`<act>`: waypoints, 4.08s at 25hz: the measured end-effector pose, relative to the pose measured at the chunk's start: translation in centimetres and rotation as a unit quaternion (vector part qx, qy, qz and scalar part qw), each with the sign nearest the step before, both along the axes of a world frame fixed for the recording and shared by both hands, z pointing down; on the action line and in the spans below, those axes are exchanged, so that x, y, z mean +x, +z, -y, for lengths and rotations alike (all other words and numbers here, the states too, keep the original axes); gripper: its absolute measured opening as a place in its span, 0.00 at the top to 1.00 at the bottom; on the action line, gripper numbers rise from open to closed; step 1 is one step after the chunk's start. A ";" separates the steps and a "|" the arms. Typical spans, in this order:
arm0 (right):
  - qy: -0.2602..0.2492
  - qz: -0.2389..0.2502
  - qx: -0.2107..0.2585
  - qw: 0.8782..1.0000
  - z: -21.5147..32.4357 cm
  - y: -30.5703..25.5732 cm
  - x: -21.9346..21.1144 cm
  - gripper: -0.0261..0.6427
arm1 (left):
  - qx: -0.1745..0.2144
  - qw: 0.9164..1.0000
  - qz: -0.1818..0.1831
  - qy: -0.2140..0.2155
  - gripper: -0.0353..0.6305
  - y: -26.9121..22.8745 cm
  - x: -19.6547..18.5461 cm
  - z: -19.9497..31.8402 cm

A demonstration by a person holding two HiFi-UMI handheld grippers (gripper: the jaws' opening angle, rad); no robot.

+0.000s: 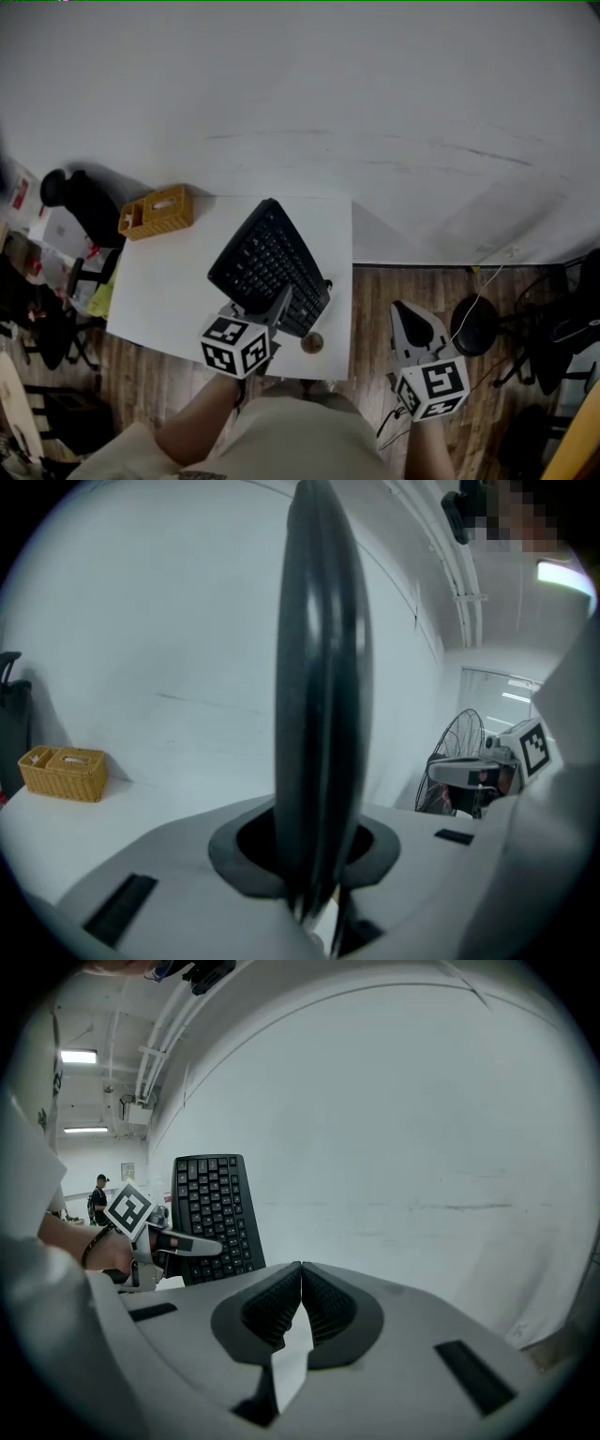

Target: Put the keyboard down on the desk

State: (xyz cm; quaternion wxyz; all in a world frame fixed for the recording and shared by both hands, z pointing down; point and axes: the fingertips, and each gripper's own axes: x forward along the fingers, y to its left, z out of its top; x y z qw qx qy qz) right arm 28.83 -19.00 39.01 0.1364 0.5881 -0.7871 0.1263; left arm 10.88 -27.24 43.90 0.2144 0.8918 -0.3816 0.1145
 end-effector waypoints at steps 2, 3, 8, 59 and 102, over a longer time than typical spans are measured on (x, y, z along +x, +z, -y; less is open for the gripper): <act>0.002 0.000 -0.008 1.000 0.2 0.6 -0.4 0.92 | -0.018 1.000 -0.007 -0.002 0.82 1.2 -0.2 0.6; 0.002 -0.001 -0.012 1.000 0.4 1.0 -0.5 0.92 | -0.026 1.000 -0.010 -0.003 0.82 1.8 -0.2 0.9; 0.001 0.000 -0.031 1.000 1.5 2.4 -1.0 0.92 | -0.056 0.998 -0.013 -0.002 0.82 4.6 0.0 2.4; -0.058 0.062 -0.216 0.973 9.6 17.9 -7.4 0.92 | -0.347 0.915 -0.016 -0.205 0.38 28.7 -8.4 7.6; -0.059 0.036 0.034 0.997 7.5 -5.9 -6.7 0.92 | -0.052 0.997 -0.015 -0.053 0.34 0.6 -6.7 8.8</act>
